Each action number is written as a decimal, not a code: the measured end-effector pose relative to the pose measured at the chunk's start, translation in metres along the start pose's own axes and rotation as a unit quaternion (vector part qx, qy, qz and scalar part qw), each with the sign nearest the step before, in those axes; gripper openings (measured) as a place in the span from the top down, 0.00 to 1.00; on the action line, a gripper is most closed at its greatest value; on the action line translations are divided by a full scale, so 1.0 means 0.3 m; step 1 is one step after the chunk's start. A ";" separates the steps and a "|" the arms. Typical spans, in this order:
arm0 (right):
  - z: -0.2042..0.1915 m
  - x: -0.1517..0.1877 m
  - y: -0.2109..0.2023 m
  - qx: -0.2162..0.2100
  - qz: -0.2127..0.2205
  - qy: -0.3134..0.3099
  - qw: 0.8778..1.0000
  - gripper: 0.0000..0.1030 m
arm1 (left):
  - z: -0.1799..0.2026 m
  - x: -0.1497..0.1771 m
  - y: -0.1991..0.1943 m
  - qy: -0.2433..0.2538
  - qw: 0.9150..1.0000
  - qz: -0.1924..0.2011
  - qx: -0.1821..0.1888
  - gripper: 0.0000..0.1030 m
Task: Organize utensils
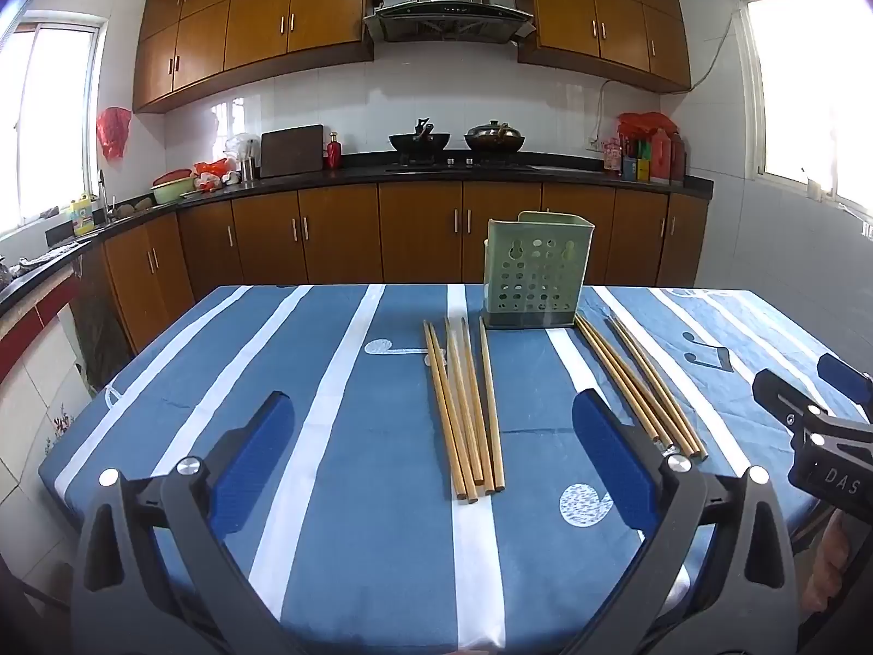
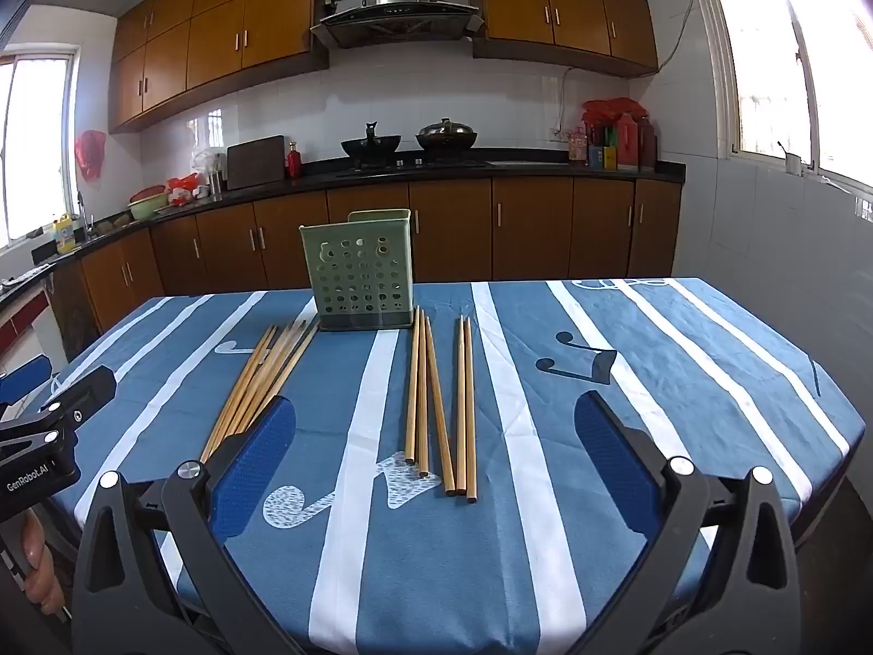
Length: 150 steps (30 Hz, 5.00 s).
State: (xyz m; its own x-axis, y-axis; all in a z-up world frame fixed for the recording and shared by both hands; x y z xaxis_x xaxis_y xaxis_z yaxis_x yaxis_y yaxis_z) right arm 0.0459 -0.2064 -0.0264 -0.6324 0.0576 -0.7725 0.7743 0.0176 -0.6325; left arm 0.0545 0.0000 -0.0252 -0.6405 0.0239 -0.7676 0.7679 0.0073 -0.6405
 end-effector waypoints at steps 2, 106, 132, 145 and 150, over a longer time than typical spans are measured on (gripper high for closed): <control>0.000 0.000 0.000 0.000 0.000 0.000 1.000 0.02 | 0.000 0.000 0.000 0.000 1.000 0.000 0.000 0.04; 0.166 -0.001 0.255 -0.003 -0.123 0.083 0.989 0.40 | -0.085 0.033 0.188 -0.035 0.995 -0.096 -0.011 0.04; 0.170 -0.061 0.573 0.025 -0.239 0.048 0.970 0.92 | -0.135 -0.035 0.495 -0.037 0.976 -0.208 0.045 0.43; 0.175 -0.065 0.575 0.027 -0.234 0.044 0.971 0.92 | -0.066 -0.034 0.585 0.004 0.966 -0.255 0.048 0.76; 0.175 -0.070 0.580 0.027 -0.236 0.047 0.970 0.92 | -0.073 -0.040 0.594 0.012 0.966 -0.255 0.036 0.77</control>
State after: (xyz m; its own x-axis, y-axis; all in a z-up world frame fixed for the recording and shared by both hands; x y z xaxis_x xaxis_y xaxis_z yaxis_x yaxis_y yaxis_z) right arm 0.1926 -0.2568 -0.1232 -0.9091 0.1465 -0.3901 0.3958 0.0113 -0.9183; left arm 0.1992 0.0228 -0.1295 -0.9344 0.0592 -0.3514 0.3492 -0.0450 -0.9360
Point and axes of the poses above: each gripper's, at about its wrist camera, not at the fingertips, and y roughly the way its jaws point, z to its right, x to its underside, the point moved 6 cm from there along y, roughly the way its jaws point, and after that the axes turned 15 degrees about -z, right-handed, at the moved point
